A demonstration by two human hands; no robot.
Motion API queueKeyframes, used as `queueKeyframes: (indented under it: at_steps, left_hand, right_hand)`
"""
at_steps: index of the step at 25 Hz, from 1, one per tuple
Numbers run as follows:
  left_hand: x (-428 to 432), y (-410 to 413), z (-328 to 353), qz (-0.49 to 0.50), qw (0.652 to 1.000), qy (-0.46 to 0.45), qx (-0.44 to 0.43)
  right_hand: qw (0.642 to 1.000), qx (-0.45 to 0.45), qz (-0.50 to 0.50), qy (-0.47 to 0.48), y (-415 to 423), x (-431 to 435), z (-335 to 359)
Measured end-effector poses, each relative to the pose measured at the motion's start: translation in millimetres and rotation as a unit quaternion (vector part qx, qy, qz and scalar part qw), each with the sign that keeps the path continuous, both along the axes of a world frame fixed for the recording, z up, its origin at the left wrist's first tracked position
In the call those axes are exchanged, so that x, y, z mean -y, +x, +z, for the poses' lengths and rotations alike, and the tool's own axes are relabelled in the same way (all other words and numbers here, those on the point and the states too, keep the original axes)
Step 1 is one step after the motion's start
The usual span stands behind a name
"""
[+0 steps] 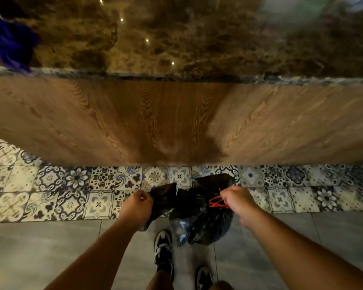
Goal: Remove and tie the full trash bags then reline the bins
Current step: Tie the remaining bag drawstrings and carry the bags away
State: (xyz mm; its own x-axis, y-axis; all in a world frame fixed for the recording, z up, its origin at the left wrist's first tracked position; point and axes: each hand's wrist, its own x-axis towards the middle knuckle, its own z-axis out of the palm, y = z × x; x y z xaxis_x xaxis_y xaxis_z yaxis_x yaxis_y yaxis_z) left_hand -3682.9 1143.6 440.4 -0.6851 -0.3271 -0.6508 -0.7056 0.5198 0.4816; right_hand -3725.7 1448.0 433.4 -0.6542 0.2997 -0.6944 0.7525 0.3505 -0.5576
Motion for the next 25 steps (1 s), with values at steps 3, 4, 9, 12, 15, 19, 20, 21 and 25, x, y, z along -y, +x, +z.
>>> queueKeyframes:
  at_steps: [3, 4, 9, 12, 15, 19, 20, 21, 25]
  left_hand:
    - [7.2, -39.3, -17.9, -0.011, 1.000, -0.006, 0.011]
    - [8.6, -50.4, -26.5, -0.013, 1.000, -0.007, 0.016]
    - [9.1, -98.7, -91.1, 0.006, 1.000, 0.011, 0.027]
    - [9.4, -120.9, -134.5, 0.030, 0.999, 0.011, 0.027]
    - [8.7, -139.0, -163.7, 0.019, 1.000, -0.021, 0.006]
    - [-2.9, -155.8, -205.6, 0.003, 1.000, -0.016, 0.017]
    - [-7.2, -158.3, -215.5, -0.012, 0.999, -0.020, 0.038]
    - [-11.0, -160.3, -224.8, -0.024, 0.998, -0.021, 0.059]
    - [-20.4, -170.0, -246.3, -0.047, 0.994, -0.024, 0.091]
  right_hand:
    - [1.000, 0.005, 0.001, 0.026, -40.7, 12.5, -22.1]
    - [1.000, 0.008, 0.001, 0.027, -52.7, 14.9, -31.9]
    - [0.999, 0.031, 0.006, 0.030, -102.1, 15.0, -95.9]
    - [0.999, 0.031, 0.011, 0.029, -126.7, 15.4, -138.5]
    - [0.998, 0.022, 0.044, 0.045, -147.5, 18.8, -169.0]
    - [0.986, 0.039, 0.137, 0.086, -167.2, 29.3, -215.2]
    - [0.979, 0.050, 0.163, 0.108, -168.0, 31.7, -225.6]
    - [0.972, 0.058, 0.189, 0.128, -167.6, 32.9, -234.6]
    - [0.950, 0.079, 0.262, 0.150, -168.2, 32.8, -252.8]
